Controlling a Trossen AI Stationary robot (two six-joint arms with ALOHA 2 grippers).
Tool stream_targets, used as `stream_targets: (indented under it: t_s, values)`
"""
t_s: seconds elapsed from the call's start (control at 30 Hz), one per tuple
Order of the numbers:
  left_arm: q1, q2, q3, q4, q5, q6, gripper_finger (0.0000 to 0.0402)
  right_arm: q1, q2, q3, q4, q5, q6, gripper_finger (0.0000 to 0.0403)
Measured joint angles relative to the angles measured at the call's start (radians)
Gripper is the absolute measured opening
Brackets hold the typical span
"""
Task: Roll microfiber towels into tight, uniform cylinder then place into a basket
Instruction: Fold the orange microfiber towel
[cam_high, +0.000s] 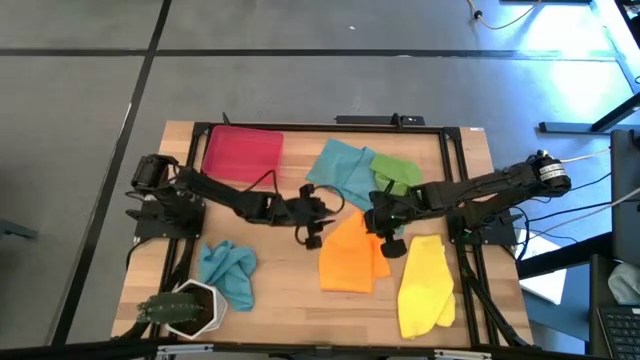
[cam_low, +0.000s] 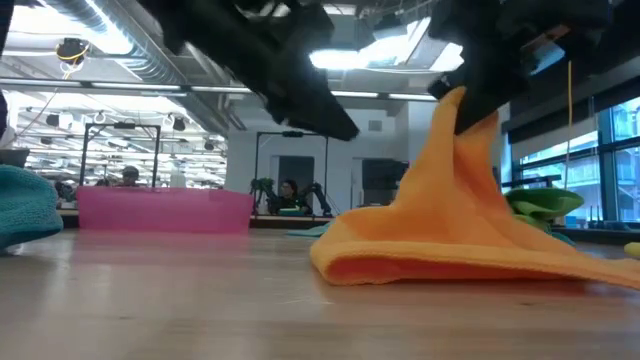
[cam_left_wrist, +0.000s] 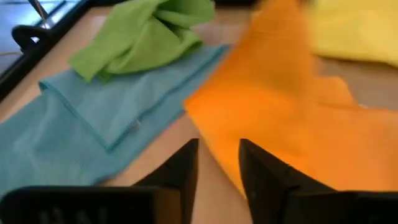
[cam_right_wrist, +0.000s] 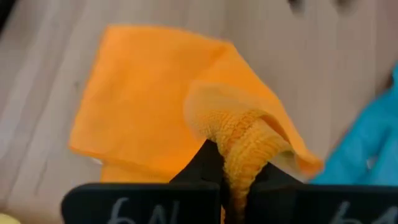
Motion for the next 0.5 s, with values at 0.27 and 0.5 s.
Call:
stream_targets:
  t_s: [0.27, 0.5]
  values:
    - [0.086, 0.058, 0.0, 0.041, 0.113, 0.05, 0.0162, 0.112, 0.0, 0.0, 0.048, -0.005, -0.046, 0.0006]
    - [0.092, 0.066, 0.0, 0.074, 0.209, 0.066, 0.0163, 0.231, 0.031, 0.0, 0.049, 0.105, -0.001, 0.0006]
